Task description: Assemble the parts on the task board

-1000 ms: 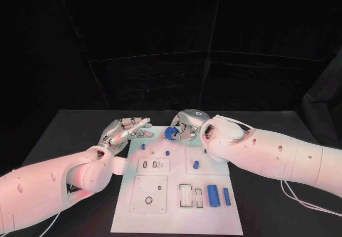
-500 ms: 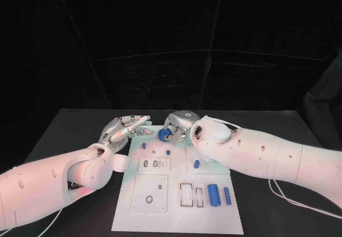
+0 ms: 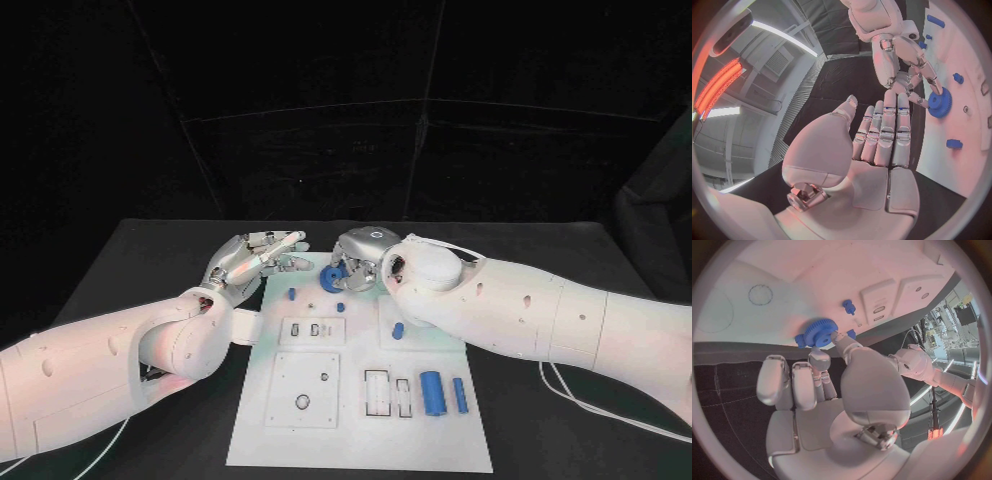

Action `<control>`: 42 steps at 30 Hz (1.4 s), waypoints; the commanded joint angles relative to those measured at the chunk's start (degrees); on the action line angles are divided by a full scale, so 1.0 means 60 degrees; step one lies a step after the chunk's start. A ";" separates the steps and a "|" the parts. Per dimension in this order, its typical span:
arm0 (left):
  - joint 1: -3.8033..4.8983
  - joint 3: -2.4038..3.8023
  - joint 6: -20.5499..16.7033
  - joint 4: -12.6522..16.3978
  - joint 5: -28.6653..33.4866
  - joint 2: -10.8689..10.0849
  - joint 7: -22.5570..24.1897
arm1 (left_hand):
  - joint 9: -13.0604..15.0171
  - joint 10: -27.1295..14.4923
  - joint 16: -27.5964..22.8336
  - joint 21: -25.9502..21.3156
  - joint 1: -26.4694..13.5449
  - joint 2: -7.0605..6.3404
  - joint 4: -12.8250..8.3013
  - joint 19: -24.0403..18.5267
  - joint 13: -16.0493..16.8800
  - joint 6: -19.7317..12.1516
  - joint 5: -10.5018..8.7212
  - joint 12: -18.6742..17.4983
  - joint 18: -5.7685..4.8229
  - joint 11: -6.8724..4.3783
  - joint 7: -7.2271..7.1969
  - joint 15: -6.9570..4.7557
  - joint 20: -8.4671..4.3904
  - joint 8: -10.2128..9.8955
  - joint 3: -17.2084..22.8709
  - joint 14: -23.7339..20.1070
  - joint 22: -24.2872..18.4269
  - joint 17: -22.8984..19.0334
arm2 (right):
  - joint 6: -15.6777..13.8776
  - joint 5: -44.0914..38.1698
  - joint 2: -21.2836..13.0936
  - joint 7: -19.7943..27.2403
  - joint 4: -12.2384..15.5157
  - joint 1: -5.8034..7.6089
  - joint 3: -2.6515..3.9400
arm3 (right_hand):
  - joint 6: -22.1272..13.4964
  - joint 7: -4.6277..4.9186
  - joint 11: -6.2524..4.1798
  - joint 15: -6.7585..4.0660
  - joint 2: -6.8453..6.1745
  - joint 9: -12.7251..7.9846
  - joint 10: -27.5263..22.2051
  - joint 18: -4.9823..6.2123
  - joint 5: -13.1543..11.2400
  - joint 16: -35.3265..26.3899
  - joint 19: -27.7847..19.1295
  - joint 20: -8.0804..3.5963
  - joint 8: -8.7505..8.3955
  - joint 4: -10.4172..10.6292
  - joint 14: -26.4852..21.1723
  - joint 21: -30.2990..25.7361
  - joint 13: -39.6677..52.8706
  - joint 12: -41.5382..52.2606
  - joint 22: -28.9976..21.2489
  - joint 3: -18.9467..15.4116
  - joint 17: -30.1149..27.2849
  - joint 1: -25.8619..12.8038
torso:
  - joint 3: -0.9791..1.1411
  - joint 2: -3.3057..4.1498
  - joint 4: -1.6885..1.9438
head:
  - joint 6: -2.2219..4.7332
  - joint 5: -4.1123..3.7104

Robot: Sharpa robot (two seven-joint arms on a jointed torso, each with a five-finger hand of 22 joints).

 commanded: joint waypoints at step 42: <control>0.0031 0.0009 0.0114 -0.0039 0.0042 0.0002 0.0009 | -0.0017 0.0064 -0.0088 -0.0047 -0.0023 0.0128 -0.0074 0.0065 -0.0016 0.0022 -0.0057 -0.0053 0.0132 0.0019 0.0015 0.0040 0.0001 -0.0084 -0.0008 -0.0020 -0.0032 0.0027 | 0.0550 0.0654 -0.0315 0.0003 0.0026 0.0011 -0.0012 | -0.0734 0.0252 0.0271 0.0319 0.0932 0.0010 -0.0409 -0.0093 0.0064 0.0052 0.0019 0.0301 -0.0580 0.2260 0.0419 0.0066 -0.0247 -0.0201 0.0049 -0.3627 0.0228 -0.0477 | -0.0003 0.0005 0.0001 | -0.0034 0.0020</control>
